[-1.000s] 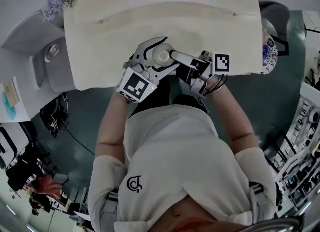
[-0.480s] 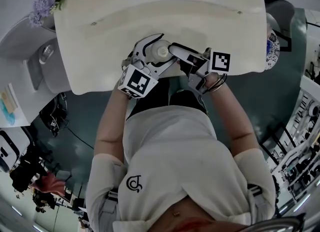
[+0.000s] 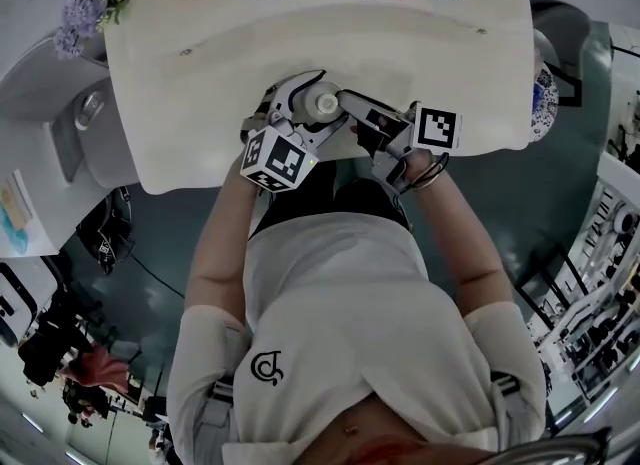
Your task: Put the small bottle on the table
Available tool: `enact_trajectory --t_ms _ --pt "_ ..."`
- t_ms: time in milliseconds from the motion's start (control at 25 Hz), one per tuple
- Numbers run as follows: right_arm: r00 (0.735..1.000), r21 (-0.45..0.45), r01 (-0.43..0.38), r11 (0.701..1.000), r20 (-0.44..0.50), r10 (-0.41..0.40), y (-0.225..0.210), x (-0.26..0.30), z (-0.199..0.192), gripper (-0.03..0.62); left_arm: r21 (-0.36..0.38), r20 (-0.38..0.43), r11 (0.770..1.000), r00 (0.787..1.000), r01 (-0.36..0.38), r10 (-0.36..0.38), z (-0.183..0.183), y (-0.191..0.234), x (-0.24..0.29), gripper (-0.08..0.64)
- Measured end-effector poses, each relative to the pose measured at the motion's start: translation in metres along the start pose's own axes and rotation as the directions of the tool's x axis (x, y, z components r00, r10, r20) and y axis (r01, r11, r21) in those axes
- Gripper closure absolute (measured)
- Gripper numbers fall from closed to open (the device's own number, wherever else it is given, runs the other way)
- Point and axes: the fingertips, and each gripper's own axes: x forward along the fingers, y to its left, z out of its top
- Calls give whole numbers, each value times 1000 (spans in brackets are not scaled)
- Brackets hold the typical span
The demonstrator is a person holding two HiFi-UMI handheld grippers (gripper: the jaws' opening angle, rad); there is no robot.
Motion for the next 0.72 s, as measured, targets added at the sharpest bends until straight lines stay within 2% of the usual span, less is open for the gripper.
enact_trajectory --t_ms 240,440,520,640,720 --pt "1000 4 26 1000 8 -26 -4 2 4 439 -15 -12 1000 1000 6 -7 -7 3 7 210" --pt "993 -5 114 994 -12 -114 -16 1 2 455 -22 -30 1000 999 16 -17 -14 4 9 210" --pt "994 -10 112 994 -11 -112 -14 2 2 456 -28 -27 999 999 20 -20 -14 4 8 210" --pt "998 -1 63 998 2 -63 -6 7 3 454 -37 -26 999 999 25 -26 -14 4 8 210" --pt "997 1 72 997 -2 -72 -8 8 2 454 -41 -34 999 999 32 -33 -16 4 8 210"
